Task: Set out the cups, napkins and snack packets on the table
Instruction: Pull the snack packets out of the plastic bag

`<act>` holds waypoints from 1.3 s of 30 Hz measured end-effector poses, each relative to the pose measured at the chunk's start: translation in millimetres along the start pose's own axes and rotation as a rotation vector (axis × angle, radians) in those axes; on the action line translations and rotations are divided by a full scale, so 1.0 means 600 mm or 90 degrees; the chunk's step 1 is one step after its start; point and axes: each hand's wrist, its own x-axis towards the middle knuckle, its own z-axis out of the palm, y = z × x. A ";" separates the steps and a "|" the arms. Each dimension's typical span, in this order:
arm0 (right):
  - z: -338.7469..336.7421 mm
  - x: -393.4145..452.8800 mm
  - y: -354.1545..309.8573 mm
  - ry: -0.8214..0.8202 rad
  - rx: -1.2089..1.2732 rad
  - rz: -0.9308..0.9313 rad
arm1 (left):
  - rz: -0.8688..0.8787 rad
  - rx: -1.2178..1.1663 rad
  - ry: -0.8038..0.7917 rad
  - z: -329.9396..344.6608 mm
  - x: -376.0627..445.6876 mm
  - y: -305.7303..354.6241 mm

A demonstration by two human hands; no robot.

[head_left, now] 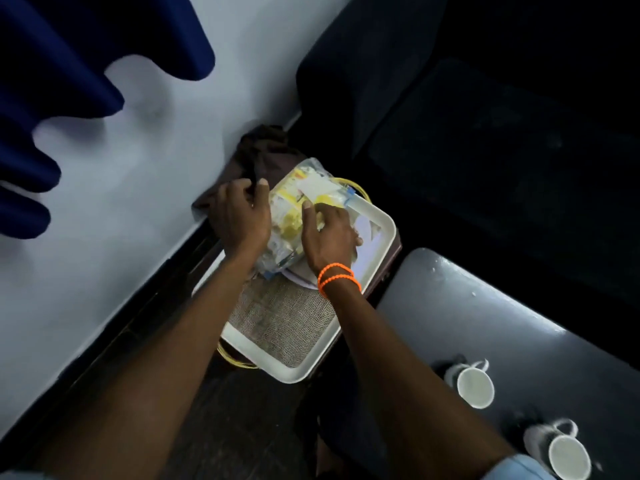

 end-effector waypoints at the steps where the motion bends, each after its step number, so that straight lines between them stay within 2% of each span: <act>1: 0.006 0.000 0.002 0.017 -0.007 0.007 | -0.006 0.049 -0.052 -0.002 0.020 -0.009; 3: 0.014 -0.003 0.010 0.024 -0.018 0.018 | -0.006 0.085 -0.168 0.002 0.043 -0.022; 5: 0.017 -0.006 0.019 0.015 -0.020 0.023 | -0.005 0.096 -0.222 0.005 0.043 -0.024; 7: 0.015 -0.011 0.031 0.001 0.000 0.023 | -0.047 -0.005 -0.230 0.006 0.038 -0.021; 9: 0.008 -0.014 0.040 -0.014 0.018 0.022 | -0.146 -0.170 -0.235 0.007 0.039 -0.022; 13: -0.021 -0.008 0.036 -0.015 0.130 0.152 | -0.218 -0.266 -0.244 0.007 0.041 -0.021; 15: -0.036 -0.008 0.035 -0.025 0.164 0.194 | -0.268 -0.336 -0.313 0.010 0.022 -0.010; 16: -0.040 -0.011 0.037 -0.042 0.198 0.198 | -0.293 -0.353 -0.364 0.015 0.007 -0.003; 18: -0.045 -0.018 0.041 -0.089 0.327 0.207 | -0.285 -0.293 -0.471 0.026 -0.024 0.007; 21: -0.066 -0.029 0.057 -0.116 0.636 0.240 | -0.234 -0.201 -0.547 0.032 -0.064 0.022; 24: -0.103 -0.051 0.081 -0.129 0.754 0.222 | -0.223 -0.334 -0.625 0.031 -0.094 0.043; 26: -0.128 -0.072 0.096 -0.102 0.730 0.245 | -0.166 -0.432 -0.648 0.035 -0.124 0.062; 29: -0.163 -0.109 0.121 -0.003 0.596 0.302 | -0.030 -0.372 -0.562 0.047 -0.185 0.087; 32: -0.186 -0.159 0.162 0.078 0.505 0.325 | 0.052 -0.299 -0.476 0.050 -0.267 0.102; 34: -0.195 -0.191 0.188 0.117 0.428 0.338 | 0.067 -0.218 -0.398 0.058 -0.323 0.104; 36: -0.198 -0.210 0.225 0.110 0.282 0.362 | 0.058 -0.138 -0.361 0.072 -0.371 0.091; 39: -0.202 -0.222 0.277 0.029 0.121 0.425 | 0.003 -0.063 -0.434 0.095 -0.418 0.068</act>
